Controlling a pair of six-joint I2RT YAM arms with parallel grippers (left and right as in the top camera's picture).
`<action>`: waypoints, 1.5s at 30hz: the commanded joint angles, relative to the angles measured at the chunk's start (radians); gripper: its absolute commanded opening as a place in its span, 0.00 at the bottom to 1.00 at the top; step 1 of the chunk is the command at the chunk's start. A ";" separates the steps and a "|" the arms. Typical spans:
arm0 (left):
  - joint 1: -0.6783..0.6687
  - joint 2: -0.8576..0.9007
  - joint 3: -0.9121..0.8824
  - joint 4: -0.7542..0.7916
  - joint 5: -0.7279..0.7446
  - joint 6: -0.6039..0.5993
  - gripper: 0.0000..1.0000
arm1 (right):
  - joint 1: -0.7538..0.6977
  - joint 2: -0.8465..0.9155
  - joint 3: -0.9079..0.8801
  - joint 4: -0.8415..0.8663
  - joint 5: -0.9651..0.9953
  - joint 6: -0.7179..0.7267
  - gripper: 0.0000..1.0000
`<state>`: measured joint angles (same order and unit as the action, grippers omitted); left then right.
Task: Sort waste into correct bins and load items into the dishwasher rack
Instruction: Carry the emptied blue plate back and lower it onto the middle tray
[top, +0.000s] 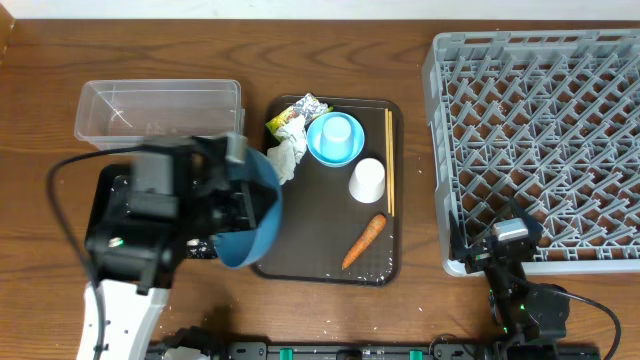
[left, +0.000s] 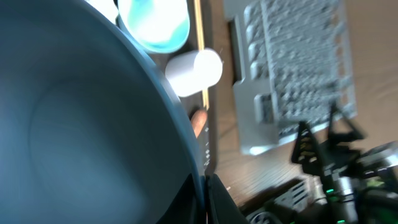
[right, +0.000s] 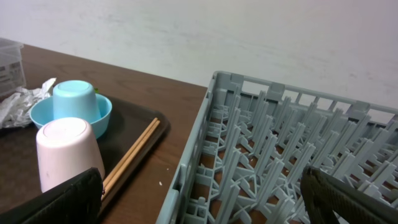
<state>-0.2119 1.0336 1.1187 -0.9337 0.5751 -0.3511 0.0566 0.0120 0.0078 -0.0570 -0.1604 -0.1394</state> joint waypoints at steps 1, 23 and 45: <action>-0.135 0.058 0.009 0.005 -0.218 -0.097 0.06 | -0.011 -0.005 -0.002 -0.003 0.002 -0.008 0.99; -0.399 0.494 0.009 0.192 -0.322 -0.115 0.07 | -0.011 -0.005 -0.002 -0.003 0.002 -0.008 0.99; -0.467 0.505 0.011 0.255 -0.329 -0.133 0.39 | -0.011 -0.005 -0.002 -0.003 0.002 -0.008 0.99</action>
<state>-0.6800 1.5505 1.1187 -0.6788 0.2588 -0.4797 0.0566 0.0120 0.0078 -0.0570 -0.1604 -0.1394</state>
